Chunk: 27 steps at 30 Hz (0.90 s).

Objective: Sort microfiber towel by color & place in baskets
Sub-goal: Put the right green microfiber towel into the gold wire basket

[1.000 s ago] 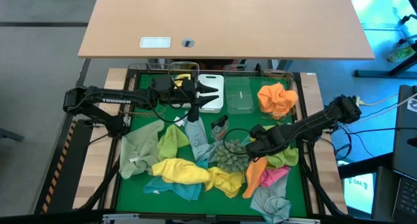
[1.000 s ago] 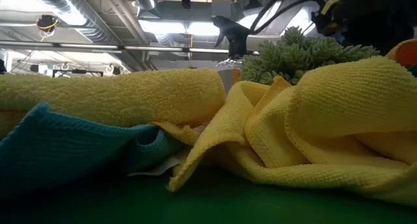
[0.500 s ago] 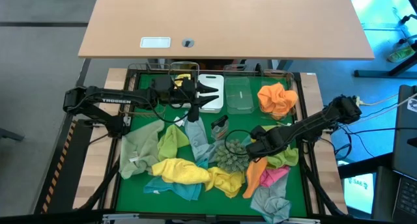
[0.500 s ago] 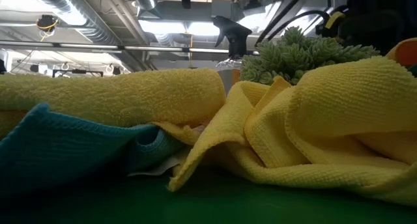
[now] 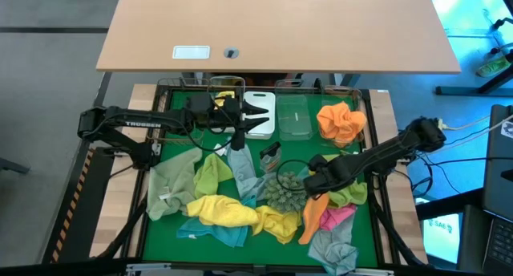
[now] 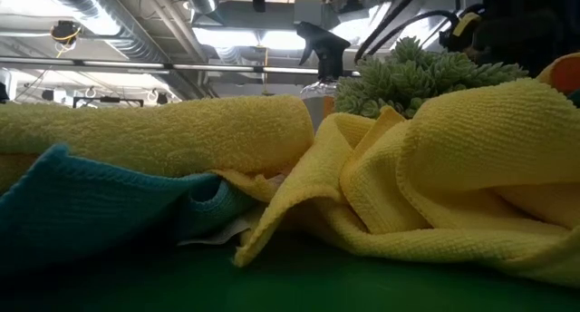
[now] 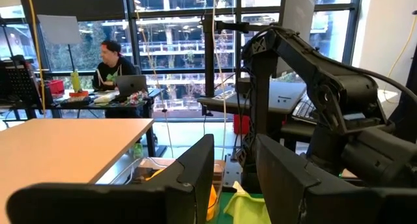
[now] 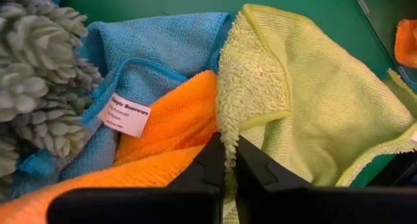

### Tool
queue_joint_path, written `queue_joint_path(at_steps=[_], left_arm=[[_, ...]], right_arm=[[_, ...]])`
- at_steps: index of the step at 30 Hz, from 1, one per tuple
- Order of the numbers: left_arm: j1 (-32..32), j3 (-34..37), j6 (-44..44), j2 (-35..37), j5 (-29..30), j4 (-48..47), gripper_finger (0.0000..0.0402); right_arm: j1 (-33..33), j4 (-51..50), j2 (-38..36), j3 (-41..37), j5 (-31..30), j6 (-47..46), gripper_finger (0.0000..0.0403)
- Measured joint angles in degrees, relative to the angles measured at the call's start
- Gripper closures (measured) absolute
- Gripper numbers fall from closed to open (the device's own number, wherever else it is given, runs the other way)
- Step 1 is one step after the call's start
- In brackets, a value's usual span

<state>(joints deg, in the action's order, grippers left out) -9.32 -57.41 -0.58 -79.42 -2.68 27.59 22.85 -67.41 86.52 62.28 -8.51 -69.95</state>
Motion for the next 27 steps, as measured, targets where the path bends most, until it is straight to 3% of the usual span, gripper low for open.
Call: queue_joint_path(at_steps=[7,16,27], left_arm=[[-0.12,0.02,-0.02,2.36,0.04,-0.68,0.0294],[-0.15,0.02,-0.07,9.63,0.03,-10.51,0.0294],[-0.13,0.02,-2.10,16.32,0.00,-30.07,0.0294]], right_arm=[[0.00,-1.13,-6.52,0.61,-2.87,-0.16,0.0394],[0.00,-4.21,-15.98,7.20,-15.10,0.20,0.0399],[0.00,-4.73,-20.53,19.14,-29.99,12.47,0.0400]])
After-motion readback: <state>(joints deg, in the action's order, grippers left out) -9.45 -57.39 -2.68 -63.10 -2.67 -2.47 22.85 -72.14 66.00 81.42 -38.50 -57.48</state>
